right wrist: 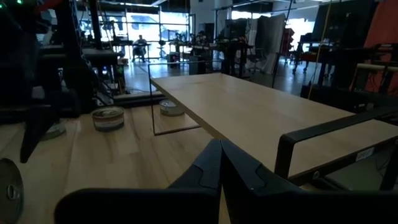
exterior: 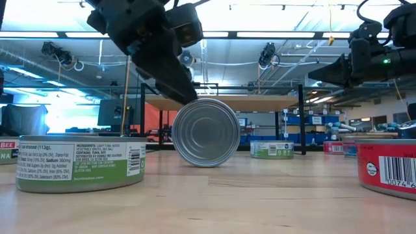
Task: Stack canned seafood by type on shelf
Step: Put the red tuna can on the shelf
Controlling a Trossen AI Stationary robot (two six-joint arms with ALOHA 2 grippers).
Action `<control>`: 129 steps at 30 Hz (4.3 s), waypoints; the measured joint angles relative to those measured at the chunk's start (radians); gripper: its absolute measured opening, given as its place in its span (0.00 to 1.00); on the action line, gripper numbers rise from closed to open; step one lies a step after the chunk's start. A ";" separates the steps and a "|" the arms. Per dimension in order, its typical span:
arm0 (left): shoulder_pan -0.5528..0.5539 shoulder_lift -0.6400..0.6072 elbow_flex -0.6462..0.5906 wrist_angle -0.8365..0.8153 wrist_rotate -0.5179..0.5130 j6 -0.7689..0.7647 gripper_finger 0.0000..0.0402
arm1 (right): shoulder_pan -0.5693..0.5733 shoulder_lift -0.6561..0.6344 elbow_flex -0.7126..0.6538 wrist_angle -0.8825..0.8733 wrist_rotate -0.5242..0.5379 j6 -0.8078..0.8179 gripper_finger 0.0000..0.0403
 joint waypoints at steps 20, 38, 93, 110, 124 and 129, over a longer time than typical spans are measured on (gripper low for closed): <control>-0.005 0.054 0.000 0.054 -0.003 0.028 0.59 | 0.000 0.011 0.000 0.022 0.001 0.000 0.05; -0.001 0.053 0.315 -0.331 -0.410 0.388 0.36 | 0.000 0.011 0.000 0.024 0.001 0.000 0.05; 0.473 0.201 0.415 -0.022 -0.642 1.052 0.44 | 0.000 0.011 0.000 0.039 0.001 0.000 0.05; 0.467 0.207 0.541 -0.210 -0.561 0.937 0.54 | 0.000 0.011 0.000 0.039 0.001 0.000 0.05; 0.449 0.199 0.557 -0.256 -0.499 0.928 0.31 | 0.000 0.011 0.000 0.039 0.001 0.000 0.05; 0.466 0.188 0.557 -0.300 -0.358 0.822 0.05 | 0.000 0.011 0.000 0.039 0.001 0.000 0.05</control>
